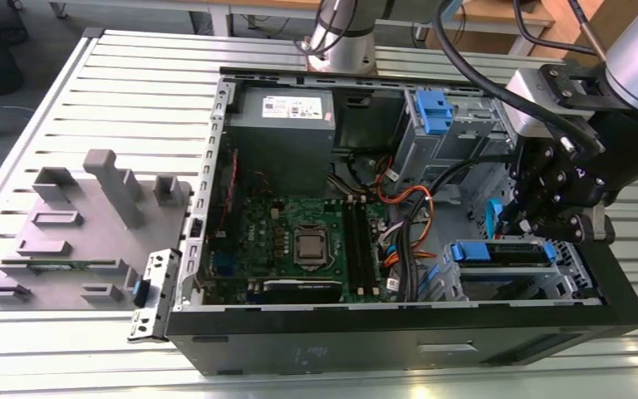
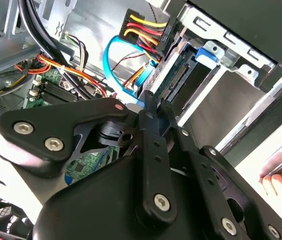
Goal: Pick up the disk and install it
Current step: 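Insert the first disk wire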
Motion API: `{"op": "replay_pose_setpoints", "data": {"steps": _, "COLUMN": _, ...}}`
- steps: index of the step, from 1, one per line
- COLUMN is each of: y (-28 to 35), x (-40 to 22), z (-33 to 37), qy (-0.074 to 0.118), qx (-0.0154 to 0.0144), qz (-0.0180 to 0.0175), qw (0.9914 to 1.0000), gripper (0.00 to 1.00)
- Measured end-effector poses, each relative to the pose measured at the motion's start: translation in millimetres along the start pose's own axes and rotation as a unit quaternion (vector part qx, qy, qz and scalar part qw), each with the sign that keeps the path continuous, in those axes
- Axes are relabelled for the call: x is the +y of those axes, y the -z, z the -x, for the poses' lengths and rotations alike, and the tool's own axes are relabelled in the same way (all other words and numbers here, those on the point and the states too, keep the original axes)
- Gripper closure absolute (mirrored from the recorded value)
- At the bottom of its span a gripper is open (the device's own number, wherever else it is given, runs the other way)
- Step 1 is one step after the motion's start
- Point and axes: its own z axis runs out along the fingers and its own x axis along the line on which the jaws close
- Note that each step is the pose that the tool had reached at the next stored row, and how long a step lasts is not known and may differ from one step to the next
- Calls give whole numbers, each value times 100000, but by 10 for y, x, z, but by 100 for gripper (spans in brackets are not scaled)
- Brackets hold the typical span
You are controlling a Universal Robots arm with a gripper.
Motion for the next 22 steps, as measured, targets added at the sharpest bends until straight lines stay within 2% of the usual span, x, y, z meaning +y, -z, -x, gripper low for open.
{"op": "replay_pose_setpoints", "data": {"steps": 4, "y": -1, "x": 53, "z": -3, "qy": 16, "qx": -23, "qz": -271, "qw": 100000, "gripper": 77}}
{"op": "replay_pose_setpoints", "data": {"steps": 10, "y": 83, "x": 54, "z": 1, "qy": 26, "qx": -291, "qz": -350, "qw": 99999, "gripper": 77}}
{"op": "replay_pose_setpoints", "data": {"steps": 16, "y": 80, "x": 54, "z": 1, "qy": 35, "qx": -271, "qz": -503, "qw": 99998, "gripper": 77}}
{"op": "replay_pose_setpoints", "data": {"steps": 18, "y": 79, "x": 40, "z": 1, "qy": 30, "qx": -269, "qz": -504, "qw": 99998, "gripper": 77}}
{"op": "replay_pose_setpoints", "data": {"steps": 22, "y": 80, "x": -27, "z": 3, "qy": 31, "qx": -267, "qz": -504, "qw": 99998, "gripper": 77}}
